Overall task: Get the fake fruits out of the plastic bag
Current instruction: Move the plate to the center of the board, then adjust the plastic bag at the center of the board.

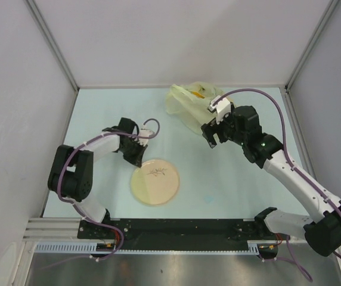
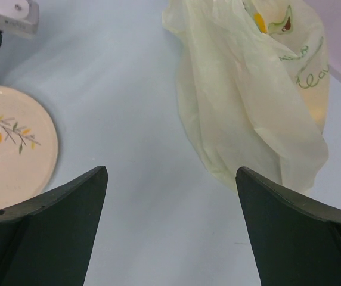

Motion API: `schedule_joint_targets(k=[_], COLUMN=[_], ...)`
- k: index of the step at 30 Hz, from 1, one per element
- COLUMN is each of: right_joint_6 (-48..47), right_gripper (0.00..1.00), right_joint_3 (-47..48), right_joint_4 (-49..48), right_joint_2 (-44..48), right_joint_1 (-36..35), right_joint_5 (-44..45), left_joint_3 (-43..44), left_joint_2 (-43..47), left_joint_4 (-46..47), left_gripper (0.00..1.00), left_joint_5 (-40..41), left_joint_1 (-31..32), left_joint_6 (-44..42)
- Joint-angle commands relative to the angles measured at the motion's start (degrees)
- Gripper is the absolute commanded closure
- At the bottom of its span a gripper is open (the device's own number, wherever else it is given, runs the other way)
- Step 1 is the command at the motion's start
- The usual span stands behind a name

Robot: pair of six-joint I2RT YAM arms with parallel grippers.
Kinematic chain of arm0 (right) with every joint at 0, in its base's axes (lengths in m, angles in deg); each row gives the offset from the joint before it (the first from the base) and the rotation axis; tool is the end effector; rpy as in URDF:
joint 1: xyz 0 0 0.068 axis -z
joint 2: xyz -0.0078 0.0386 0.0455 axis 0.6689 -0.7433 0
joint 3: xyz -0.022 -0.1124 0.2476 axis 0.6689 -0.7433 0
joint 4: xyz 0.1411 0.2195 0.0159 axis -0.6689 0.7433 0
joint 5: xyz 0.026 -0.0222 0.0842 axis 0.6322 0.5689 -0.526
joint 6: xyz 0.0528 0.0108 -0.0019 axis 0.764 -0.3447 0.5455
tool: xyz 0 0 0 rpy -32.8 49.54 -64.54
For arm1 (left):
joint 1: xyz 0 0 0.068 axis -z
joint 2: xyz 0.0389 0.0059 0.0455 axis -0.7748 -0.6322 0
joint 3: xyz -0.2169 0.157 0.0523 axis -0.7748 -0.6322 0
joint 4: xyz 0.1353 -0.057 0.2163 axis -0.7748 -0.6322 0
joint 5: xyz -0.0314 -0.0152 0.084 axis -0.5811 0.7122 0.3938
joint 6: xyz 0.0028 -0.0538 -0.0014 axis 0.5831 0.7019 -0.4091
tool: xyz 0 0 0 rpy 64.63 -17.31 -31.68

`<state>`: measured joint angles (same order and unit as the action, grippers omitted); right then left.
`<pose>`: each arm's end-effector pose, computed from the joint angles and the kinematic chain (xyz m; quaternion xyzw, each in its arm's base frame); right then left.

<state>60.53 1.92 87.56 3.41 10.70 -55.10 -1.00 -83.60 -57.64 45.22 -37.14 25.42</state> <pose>0.2232 0.1392 0.3500 -0.3537 0.7597 0.1115 0.5341 0.2867 -0.0812 0.1634 0.2961 0.9336 -0.1520 0.1326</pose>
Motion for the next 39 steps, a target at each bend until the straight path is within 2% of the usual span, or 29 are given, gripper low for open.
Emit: schedule_joint_targets(k=[1, 6, 10, 11, 12, 13, 14, 16, 17, 20, 23, 29, 34, 39], right_joint_6=[-1.7, -0.5, 0.5, 0.7, 1.2, 1.5, 1.7, 1.9, 1.6, 0.0, 0.4, -0.9, -1.9, -3.9], right_gripper=[0.06, 0.06, 0.07, 0.07, 0.07, 0.07, 0.07, 0.07, 0.08, 0.12, 0.19, 0.24, 0.20, 0.13], right_joint_3=[0.0, 0.0, 0.0, 0.0, 0.0, 0.3, 0.5, 1.4, 2.0, 6.0, 10.5, 16.9, 26.2, 34.0], right_joint_4=[-1.7, -1.2, -1.4, -1.8, -2.8, -3.6, -5.4, -8.0, -10.4, -16.0, -21.2, -27.1, -28.7, -30.3], right_joint_2=[2.5, 2.8, 2.7, 2.6, 2.5, 2.1, 1.7, -0.5, -1.6, -6.9, -11.1, -24.0, -35.0, -44.1], right_joint_1=[2.4, 5.3, 6.0, 6.0, 5.8, 5.7, 5.0, 4.0, 2.3, -1.1, -4.6, -7.8, -7.5, -6.0], right_joint_5=[1.7, 1.3, 0.8, 0.8, 0.9, 1.0, 1.2, 2.9, 3.6, 8.1, 9.3, 9.4, 13.9, 19.0], left_joint_3=[0.8, 5.3, 9.8, 10.5, 11.9, 12.6, 13.5, 16.3, 17.2, 20.4, 19.9, 17.4, 13.6, 10.7], left_joint_2=[-3.6, -6.5, -5.4, -3.9, -0.7, 1.3, 3.2, 7.5, 8.5, 11.3, 14.6, 19.6, 25.4, 27.3], left_joint_4=[3.7, 5.8, 1.7, 1.0, 0.5, -0.5, -1.1, -1.8, -2.1, -4.0, -3.3, -2.6, -1.3, 0.2], left_gripper=[1.00, 1.00, 1.00, 0.97, 0.92, 0.82, 0.58, 0.40, 0.27, 0.14, 0.10, 0.09, 0.09, 0.09], left_joint_5=[-11.1, -12.5, -13.6, -13.6, -14.0, -14.4, -14.3, -13.1, -12.1, -10.9, -10.5, -8.6, -9.2, -9.5], left_joint_1=[10.1, 16.8, 16.9, 16.7, 16.0, 15.4, 14.9, 12.7, 11.8, 7.7, 3.7, -1.3, -4.2, -5.3], left_joint_6=[12.2, 16.6, 16.1, 14.9, 14.3, 13.8, 13.1, 12.9, 13.4, 15.0, 16.4, 17.8, 18.4, 18.8])
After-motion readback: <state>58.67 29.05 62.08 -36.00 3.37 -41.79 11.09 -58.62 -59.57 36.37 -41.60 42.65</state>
